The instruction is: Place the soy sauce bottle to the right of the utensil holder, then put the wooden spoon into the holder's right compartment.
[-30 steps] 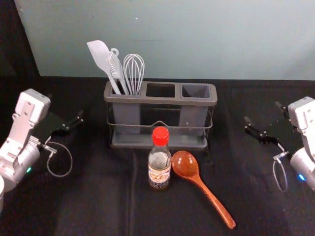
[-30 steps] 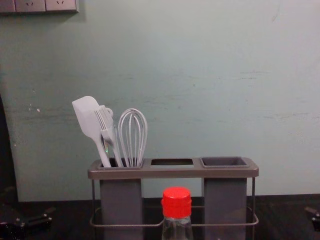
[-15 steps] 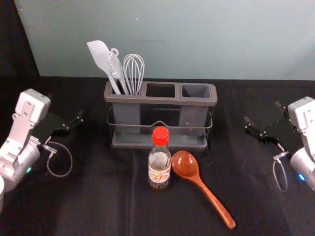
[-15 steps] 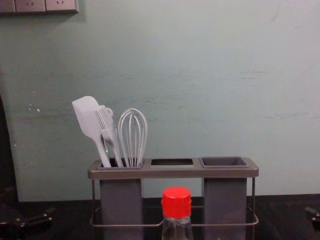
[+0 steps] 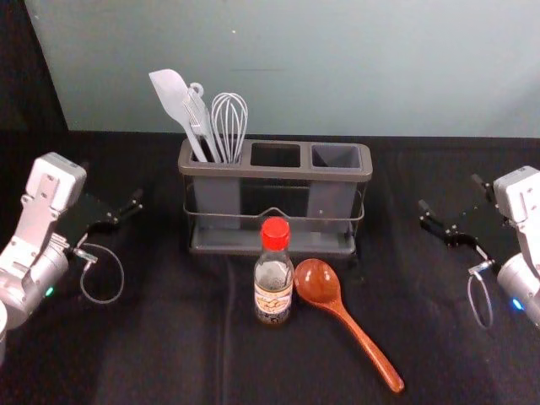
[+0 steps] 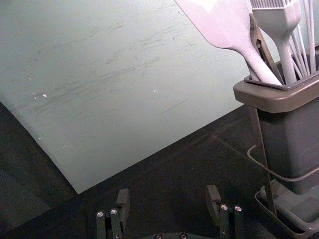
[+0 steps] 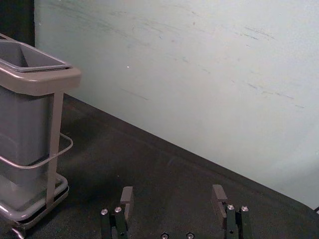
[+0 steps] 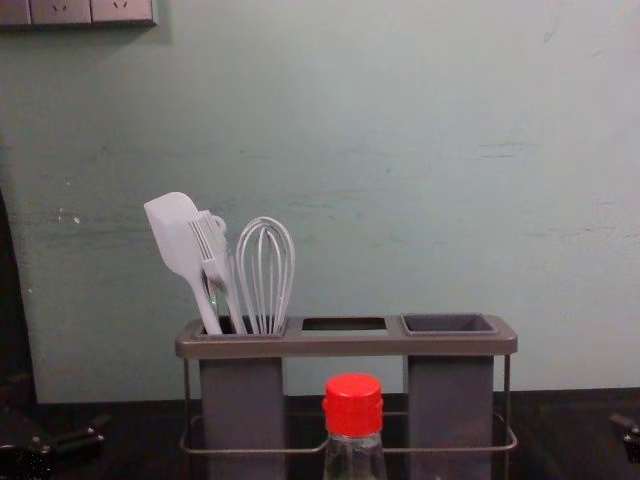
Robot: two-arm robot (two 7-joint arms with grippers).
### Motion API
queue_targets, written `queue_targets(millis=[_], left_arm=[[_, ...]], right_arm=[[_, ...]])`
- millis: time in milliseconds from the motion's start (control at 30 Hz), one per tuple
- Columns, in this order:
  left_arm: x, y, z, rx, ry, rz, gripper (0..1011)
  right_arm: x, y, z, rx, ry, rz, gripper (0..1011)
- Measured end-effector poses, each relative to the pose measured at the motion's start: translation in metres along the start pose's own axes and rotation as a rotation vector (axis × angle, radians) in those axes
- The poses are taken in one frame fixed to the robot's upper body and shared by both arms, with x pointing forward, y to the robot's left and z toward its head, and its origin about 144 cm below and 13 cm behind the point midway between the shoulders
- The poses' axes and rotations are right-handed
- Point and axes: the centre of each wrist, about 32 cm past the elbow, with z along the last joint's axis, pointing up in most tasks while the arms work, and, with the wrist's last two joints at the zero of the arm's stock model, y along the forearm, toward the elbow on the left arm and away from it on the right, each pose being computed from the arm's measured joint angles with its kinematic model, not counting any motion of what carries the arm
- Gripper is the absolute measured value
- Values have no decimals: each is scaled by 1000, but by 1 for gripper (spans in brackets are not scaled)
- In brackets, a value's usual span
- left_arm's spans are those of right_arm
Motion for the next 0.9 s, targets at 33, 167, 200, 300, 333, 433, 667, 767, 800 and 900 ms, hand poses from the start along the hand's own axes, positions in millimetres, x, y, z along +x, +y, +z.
queue_targets(millis=[33, 167, 200, 300, 333, 433, 667, 767, 800, 900], left_arm=[[0, 0, 0, 0, 0, 0, 1005], [0, 0, 0, 0, 0, 0, 1005], [0, 0, 0, 0, 0, 0, 1005], [0, 0, 0, 0, 0, 0, 1005], [0, 0, 0, 0, 0, 0, 1005], [0, 0, 0, 0, 0, 0, 1005], [0, 0, 0, 0, 0, 0, 1005], [0, 0, 0, 0, 0, 0, 1005], [0, 0, 0, 0, 0, 0, 1005], [0, 0, 0, 0, 0, 0, 1005]], right_arm=[[0, 0, 0, 0, 0, 0, 1003], [0, 0, 0, 0, 0, 0, 1003], [0, 0, 0, 0, 0, 0, 1002], [0, 0, 0, 0, 0, 0, 1003], [0, 0, 0, 0, 0, 0, 1003], [0, 0, 0, 0, 0, 0, 1003], [0, 0, 0, 0, 0, 0, 1003], [0, 0, 0, 0, 0, 0, 1002], [0, 0, 0, 0, 0, 0, 1003], [0, 0, 0, 0, 0, 0, 1003]])
